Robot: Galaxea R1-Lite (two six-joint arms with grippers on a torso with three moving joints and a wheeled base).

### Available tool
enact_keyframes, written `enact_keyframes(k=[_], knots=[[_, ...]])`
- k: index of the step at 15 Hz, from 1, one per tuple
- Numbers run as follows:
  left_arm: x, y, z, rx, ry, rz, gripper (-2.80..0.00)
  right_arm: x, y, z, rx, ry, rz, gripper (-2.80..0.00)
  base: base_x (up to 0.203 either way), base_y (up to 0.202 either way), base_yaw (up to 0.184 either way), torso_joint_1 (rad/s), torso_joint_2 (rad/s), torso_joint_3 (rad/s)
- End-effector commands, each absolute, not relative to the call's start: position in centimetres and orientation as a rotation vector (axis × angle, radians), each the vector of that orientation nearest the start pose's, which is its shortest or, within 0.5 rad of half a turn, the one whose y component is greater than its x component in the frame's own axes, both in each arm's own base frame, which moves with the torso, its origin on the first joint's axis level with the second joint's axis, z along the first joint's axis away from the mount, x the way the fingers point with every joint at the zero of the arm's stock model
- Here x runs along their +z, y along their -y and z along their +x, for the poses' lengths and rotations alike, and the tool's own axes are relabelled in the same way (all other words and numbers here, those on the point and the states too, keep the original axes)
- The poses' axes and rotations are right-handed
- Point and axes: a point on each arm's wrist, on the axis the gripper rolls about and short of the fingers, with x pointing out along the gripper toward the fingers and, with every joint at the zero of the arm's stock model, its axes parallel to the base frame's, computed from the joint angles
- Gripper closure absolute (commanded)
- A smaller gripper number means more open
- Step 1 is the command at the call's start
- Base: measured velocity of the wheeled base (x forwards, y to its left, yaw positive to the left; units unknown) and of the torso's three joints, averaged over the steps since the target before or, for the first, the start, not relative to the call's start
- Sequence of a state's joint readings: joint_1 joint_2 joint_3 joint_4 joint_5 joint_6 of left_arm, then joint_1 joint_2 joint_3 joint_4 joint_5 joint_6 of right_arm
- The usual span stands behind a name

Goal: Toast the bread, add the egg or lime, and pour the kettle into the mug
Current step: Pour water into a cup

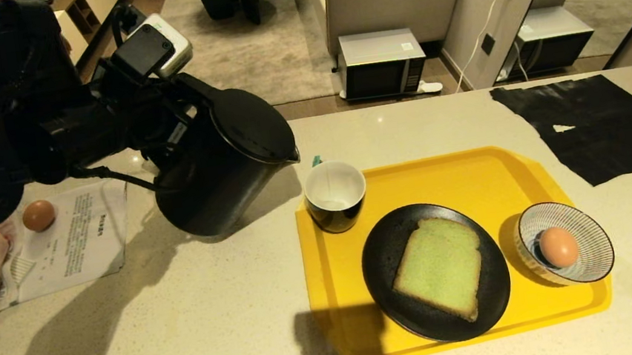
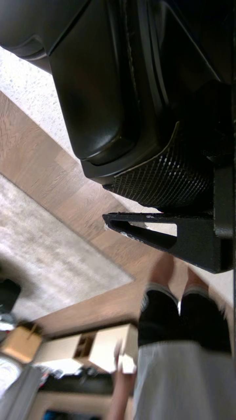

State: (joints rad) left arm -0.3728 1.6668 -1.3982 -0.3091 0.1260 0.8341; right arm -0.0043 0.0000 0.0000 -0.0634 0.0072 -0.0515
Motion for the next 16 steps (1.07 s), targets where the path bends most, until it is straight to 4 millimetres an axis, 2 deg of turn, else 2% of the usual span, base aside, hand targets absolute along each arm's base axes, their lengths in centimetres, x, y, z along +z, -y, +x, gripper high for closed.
enact_keyframes(k=[1, 5, 9, 12, 16], knots=[[33.4, 11.8, 29.9, -0.215, 0.164, 0.873, 0.0, 7.5, 0.0, -2.1, 0.002, 0.037, -0.052, 0.0, 0.0, 0.0, 0.0, 0.0, 0.0, 0.0], [33.0, 13.3, 30.7, -0.251, 0.172, 0.947, 0.0, 7.5, 0.0, -2.1, 0.003, 0.037, -0.052, 0.0, 0.0, 0.0, 0.0, 0.0, 0.0, 0.0], [33.5, 15.3, 31.9, -0.269, 0.192, 0.956, 0.0, 7.5, 0.0, -2.1, 0.003, 0.036, -0.052, 0.0, 0.0, 0.0, 0.0, 0.0, 0.0, 0.0], [33.3, 16.1, 32.2, -0.28, 0.189, 0.97, 0.0, 7.4, 0.0, -2.1, 0.004, 0.035, -0.052, 0.0, 0.0, 0.0, 0.0, 0.0, 0.0, 0.0], [34.0, 17.3, 32.3, -0.308, 0.201, 1.015, 0.0, 7.5, 0.0, -2.1, 0.003, 0.036, -0.052, 0.0, 0.0, 0.0, 0.0, 0.0, 0.0, 0.0]])
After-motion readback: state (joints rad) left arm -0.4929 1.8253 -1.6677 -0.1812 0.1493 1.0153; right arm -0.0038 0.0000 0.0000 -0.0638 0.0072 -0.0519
